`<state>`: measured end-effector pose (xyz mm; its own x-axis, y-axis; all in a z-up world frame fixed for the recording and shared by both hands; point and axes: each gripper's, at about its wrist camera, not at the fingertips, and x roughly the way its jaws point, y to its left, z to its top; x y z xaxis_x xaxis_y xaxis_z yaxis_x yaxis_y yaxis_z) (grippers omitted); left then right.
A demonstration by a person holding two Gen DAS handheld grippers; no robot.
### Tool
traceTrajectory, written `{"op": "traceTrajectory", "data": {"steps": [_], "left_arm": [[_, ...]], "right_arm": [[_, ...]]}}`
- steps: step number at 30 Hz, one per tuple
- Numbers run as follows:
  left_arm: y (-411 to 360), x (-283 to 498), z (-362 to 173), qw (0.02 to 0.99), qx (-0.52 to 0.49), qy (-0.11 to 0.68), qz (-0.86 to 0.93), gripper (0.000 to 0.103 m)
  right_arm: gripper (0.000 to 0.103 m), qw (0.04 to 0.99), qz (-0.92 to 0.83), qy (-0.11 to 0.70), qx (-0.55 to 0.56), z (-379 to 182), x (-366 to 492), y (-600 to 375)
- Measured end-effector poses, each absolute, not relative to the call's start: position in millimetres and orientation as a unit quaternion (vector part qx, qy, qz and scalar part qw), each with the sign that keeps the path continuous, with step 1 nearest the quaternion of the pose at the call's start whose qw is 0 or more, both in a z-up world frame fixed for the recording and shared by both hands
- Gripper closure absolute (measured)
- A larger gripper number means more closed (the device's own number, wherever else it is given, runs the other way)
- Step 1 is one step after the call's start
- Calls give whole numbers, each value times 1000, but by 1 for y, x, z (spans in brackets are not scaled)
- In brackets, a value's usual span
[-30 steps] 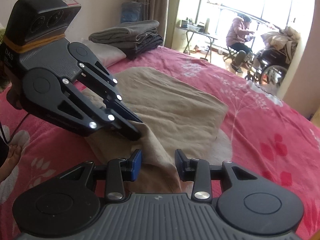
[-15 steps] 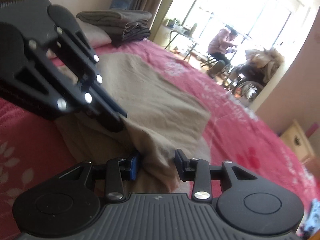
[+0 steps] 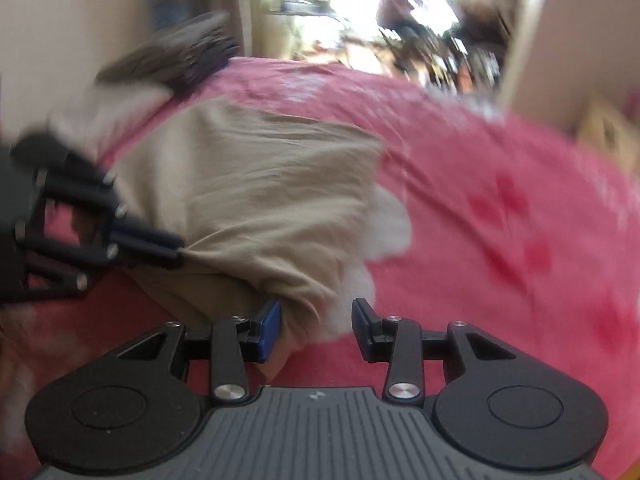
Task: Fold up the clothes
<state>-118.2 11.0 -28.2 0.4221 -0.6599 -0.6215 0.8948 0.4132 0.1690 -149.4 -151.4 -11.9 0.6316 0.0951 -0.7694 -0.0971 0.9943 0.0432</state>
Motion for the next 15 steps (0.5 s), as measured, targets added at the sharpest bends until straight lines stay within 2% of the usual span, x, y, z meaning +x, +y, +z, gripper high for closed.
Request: {"op": "traceTrajectory", "data": {"steps": [9, 12, 14, 15], "left_arm": [[50, -120, -4, 825, 215, 287, -437, 99], [61, -125, 1, 836, 216, 290, -412, 89], [65, -127, 1, 839, 221, 291, -403, 87], [66, -128, 1, 839, 225, 292, -401, 87]], "right_arm": [[62, 854, 33, 471, 218, -26, -145, -203], [62, 835, 50, 482, 262, -34, -140, -204], [68, 827, 52, 494, 263, -39, -137, -201], [78, 829, 56, 495, 253, -39, -136, -198]]}}
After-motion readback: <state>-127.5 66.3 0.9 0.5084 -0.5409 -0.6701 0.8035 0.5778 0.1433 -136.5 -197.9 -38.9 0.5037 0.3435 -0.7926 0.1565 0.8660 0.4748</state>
